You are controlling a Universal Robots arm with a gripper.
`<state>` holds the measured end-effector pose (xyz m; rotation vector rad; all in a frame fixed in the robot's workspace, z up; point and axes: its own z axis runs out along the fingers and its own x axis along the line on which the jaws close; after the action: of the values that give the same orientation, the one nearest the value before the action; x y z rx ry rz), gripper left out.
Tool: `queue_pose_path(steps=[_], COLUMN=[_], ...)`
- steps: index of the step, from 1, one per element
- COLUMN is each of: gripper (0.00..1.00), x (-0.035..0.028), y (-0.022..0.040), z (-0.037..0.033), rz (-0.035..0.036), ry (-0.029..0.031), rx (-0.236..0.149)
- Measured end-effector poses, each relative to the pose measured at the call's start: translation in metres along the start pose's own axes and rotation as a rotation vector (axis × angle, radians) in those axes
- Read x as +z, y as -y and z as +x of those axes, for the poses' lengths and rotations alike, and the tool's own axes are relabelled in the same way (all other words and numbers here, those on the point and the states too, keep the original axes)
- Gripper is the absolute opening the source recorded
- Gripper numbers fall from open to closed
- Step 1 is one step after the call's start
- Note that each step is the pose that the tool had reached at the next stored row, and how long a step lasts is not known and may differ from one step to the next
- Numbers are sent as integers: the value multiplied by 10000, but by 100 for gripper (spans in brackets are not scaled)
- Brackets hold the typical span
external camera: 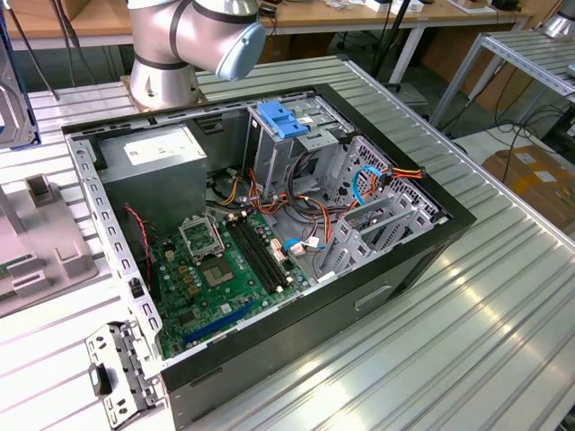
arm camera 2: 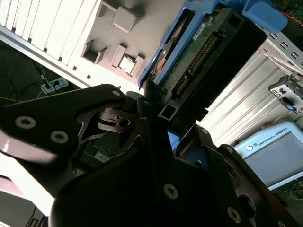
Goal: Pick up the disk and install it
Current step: 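Pick up the disk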
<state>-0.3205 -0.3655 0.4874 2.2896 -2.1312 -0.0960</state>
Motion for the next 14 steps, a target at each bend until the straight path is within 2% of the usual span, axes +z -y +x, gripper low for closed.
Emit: queue_pose_path(steps=[5, 8, 14], gripper=[37, 37, 37], x=[-3, -7, -12], y=[51, 134, 236], z=[33, 67, 110], rz=[-5, -11, -20], ry=[-24, -41, -56], rx=[1, 3, 3])
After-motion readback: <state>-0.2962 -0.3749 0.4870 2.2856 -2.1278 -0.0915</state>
